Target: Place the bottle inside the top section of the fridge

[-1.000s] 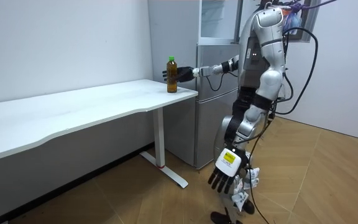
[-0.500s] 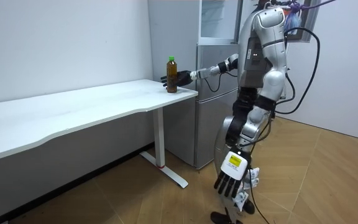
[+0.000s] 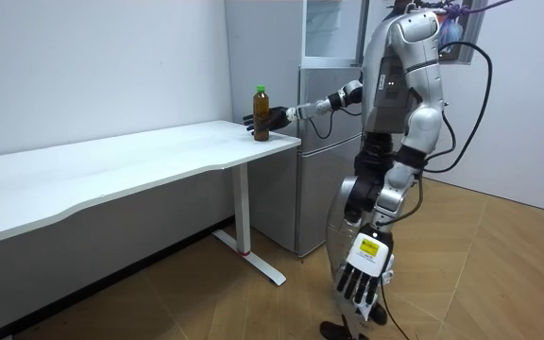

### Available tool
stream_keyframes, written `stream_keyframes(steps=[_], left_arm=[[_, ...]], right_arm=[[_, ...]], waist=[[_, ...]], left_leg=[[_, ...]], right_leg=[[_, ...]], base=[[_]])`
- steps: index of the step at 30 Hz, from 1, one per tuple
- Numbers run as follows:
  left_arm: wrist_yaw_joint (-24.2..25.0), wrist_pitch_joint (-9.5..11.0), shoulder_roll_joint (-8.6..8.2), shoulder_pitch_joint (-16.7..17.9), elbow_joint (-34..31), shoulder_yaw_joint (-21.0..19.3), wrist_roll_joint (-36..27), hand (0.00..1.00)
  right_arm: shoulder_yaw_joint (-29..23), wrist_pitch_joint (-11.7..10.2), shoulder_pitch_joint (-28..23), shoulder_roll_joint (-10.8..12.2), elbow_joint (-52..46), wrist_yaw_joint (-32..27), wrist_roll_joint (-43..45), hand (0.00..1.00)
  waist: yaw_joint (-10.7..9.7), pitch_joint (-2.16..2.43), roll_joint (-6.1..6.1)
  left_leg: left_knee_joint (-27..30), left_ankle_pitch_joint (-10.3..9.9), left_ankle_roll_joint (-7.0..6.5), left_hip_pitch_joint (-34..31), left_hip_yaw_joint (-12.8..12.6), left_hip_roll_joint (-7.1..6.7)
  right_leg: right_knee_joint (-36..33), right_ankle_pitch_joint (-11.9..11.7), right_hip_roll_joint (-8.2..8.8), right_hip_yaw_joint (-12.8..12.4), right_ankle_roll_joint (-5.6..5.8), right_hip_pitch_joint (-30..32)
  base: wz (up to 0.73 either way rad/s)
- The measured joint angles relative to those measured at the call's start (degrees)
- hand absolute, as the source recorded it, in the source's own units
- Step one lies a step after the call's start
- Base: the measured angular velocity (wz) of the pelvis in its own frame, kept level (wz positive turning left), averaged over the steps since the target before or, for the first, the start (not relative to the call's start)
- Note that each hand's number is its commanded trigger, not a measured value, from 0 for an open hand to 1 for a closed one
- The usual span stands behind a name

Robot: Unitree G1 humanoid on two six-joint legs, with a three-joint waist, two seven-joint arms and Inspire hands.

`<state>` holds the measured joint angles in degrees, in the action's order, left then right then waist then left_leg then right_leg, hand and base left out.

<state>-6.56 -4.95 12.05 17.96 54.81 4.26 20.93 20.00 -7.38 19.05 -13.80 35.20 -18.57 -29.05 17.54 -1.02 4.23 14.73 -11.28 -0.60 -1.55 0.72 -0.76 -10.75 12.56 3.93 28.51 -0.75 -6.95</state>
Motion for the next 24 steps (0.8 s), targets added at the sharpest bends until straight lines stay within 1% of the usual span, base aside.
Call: stream_keyframes(steps=[3,9,24], left_arm=[[0.0,0.0,0.02,1.0,-0.9,0.0,0.0,0.00],[-0.1,0.0,0.04,1.9,-1.7,-0.1,0.0,0.00],[-0.1,0.2,0.21,1.9,-3.0,-0.2,0.0,0.00]], right_arm=[[0.0,0.0,0.0,0.0,0.1,-0.2,-0.1,0.00],[0.0,0.0,0.0,0.0,0.1,-0.2,-0.2,0.00],[0.0,0.0,0.0,0.0,0.2,-0.1,-0.2,0.00]], waist=[[0.1,0.00,0.00],[0.2,0.07,0.05],[0.1,0.12,0.06]], left_leg=[[0.1,0.0,0.00,-0.2,0.2,0.00],[0.3,0.0,0.00,-0.5,0.3,-0.03],[0.6,0.0,0.01,-0.9,1.0,-0.09]], right_leg=[[0.0,0.0,0.01,0.2,0.00,0.0],[0.0,0.0,-0.01,0.4,0.00,0.0],[0.0,0.0,-0.02,1.1,0.00,0.0]], base=[[0.03],[0.01],[0.02]])
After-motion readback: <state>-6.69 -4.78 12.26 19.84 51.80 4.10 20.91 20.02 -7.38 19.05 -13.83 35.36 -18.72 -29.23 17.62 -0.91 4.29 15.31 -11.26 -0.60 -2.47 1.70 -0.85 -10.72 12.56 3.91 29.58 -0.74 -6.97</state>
